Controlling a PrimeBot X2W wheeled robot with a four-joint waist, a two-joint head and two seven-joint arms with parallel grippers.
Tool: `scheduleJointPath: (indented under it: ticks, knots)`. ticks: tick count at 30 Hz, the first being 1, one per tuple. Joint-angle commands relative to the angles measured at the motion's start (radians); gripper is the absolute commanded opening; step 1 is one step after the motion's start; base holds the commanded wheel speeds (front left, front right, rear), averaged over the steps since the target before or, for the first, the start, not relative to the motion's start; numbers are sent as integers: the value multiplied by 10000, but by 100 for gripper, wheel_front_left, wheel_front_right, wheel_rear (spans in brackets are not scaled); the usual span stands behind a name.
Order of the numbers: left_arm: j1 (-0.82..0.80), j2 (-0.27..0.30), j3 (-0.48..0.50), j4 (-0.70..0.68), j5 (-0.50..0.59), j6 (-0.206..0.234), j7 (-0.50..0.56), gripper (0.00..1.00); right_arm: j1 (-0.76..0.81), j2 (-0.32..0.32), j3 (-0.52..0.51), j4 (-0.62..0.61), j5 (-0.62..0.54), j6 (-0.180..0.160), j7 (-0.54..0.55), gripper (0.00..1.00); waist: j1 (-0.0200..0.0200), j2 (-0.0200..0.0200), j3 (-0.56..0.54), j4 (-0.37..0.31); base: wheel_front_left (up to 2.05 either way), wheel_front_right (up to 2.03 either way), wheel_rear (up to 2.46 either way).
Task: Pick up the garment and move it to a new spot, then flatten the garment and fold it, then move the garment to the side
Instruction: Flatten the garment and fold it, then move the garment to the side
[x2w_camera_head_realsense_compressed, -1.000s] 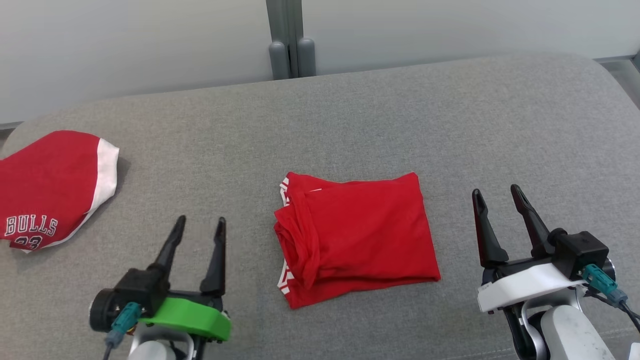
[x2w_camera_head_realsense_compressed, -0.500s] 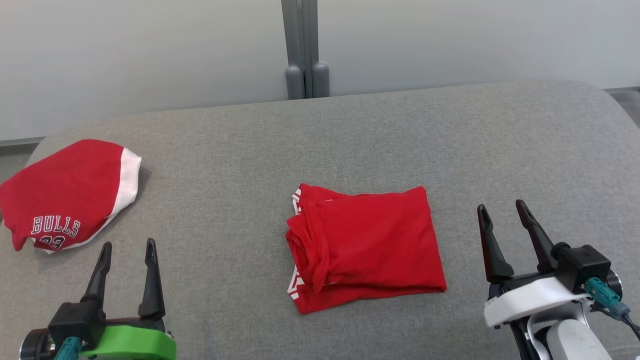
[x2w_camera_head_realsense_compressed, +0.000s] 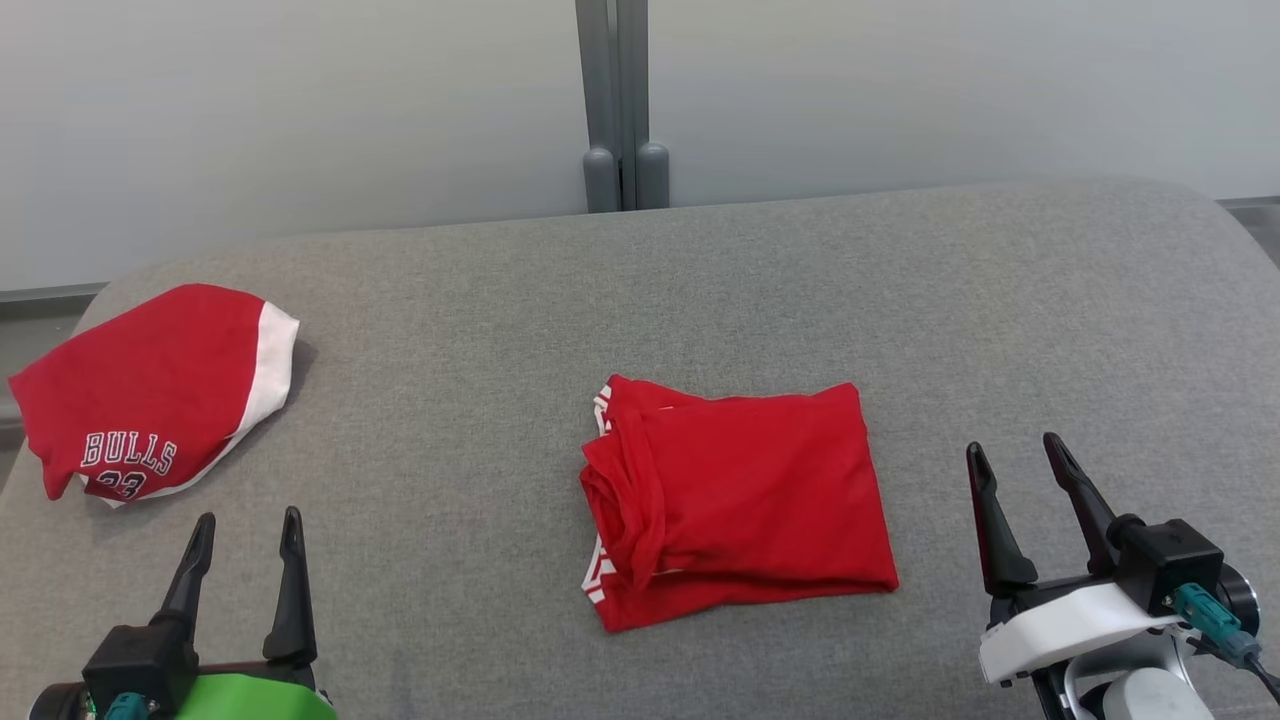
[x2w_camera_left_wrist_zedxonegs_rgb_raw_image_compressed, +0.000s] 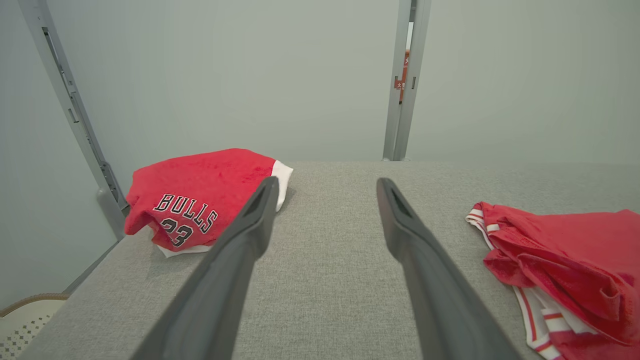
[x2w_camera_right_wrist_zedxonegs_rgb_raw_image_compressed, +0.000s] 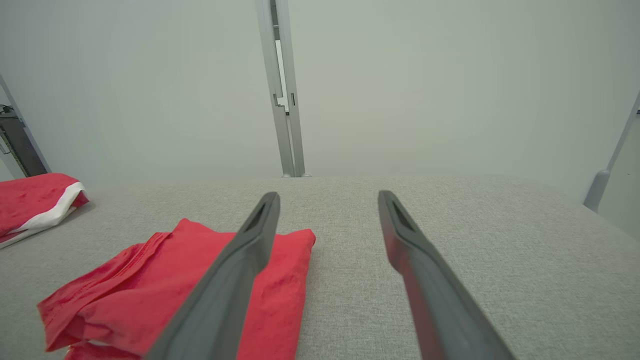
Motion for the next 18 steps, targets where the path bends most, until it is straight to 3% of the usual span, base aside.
scheduleJointPath:
  ticks: [1, 18]
  knots:
    - [41, 63, 24, -62, -94, -1, 68, 100, 75, 1, -40, 18, -38, -14, -29, 100, 0, 0, -10, 10, 0, 0, 0]
    - [201, 161, -173, -506, -227, 135, 503, 100, 48, 71, -148, 231, -235, -14, -27, 100, 0, 0, 17, 8, 0, 0, 0]
